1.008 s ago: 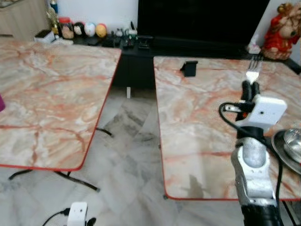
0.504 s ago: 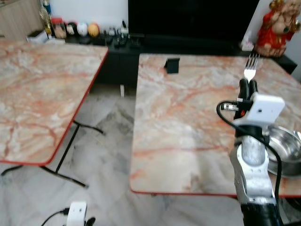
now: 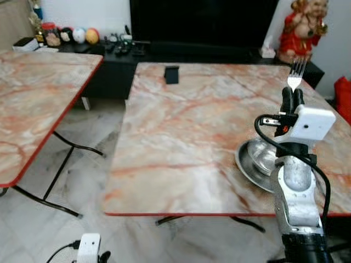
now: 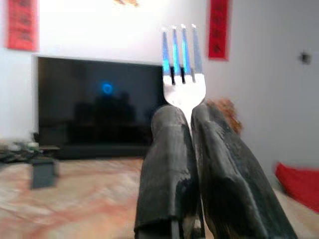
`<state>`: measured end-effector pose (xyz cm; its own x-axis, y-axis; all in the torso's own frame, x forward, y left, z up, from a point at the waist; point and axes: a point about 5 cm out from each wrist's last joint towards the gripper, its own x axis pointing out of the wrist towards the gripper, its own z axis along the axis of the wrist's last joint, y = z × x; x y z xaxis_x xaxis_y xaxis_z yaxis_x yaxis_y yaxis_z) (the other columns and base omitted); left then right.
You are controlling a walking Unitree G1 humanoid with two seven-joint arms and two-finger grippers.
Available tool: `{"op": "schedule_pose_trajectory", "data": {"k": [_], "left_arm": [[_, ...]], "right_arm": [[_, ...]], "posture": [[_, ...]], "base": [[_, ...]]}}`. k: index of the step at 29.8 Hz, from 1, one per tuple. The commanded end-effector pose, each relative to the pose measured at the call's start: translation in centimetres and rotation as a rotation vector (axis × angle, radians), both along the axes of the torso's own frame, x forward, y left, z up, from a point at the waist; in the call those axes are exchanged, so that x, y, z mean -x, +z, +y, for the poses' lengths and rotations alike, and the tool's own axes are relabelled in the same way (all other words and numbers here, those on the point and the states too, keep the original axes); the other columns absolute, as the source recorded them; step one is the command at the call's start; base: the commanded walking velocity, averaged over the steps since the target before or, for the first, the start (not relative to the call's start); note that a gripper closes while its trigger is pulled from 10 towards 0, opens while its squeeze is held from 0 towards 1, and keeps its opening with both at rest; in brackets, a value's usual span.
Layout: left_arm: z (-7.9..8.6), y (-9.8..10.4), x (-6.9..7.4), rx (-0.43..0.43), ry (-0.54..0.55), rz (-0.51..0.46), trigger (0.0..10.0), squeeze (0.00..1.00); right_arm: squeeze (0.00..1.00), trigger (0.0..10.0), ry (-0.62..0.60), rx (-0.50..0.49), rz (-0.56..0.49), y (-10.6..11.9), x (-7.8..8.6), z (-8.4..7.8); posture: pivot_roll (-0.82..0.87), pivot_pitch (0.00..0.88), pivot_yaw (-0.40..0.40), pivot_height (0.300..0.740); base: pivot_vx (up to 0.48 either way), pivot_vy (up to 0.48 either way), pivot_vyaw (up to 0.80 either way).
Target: Setting the table
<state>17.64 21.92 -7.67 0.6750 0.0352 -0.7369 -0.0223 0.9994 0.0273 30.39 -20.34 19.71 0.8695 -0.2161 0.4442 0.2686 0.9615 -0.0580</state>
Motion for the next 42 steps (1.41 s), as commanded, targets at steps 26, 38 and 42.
{"op": "schedule_pose_trajectory", "data": {"k": [26, 38, 42], "left_arm": [[-0.1, -0.3, 0.5, 0.002, -0.003, 0.026, 10.0, 0.00], [0.1, -0.4, 0.6, 0.012, 0.013, 0.031, 10.0, 0.00], [0.0, -0.3, 0.6, 0.017, 0.014, 0.030, 10.0, 0.00]], "right_arm": [[0.00, 10.0, -0.032, 0.020, -0.006, 0.5, 0.1, -1.2], [0.00, 10.0, -0.037, 0.018, 0.014, 0.3, -0.1, -1.5], [0.00, 10.0, -0.034, 0.018, 0.027, 0.1, -0.2, -1.5]], "posture": [[0.03, 0.000, -0.046, 0.727], [0.02, 0.000, -0.042, 0.727], [0.02, 0.000, -0.042, 0.727]], "base": [[0.000, -0.241, 0.00], [0.000, 0.000, 0.00], [0.000, 0.000, 0.00]]}}
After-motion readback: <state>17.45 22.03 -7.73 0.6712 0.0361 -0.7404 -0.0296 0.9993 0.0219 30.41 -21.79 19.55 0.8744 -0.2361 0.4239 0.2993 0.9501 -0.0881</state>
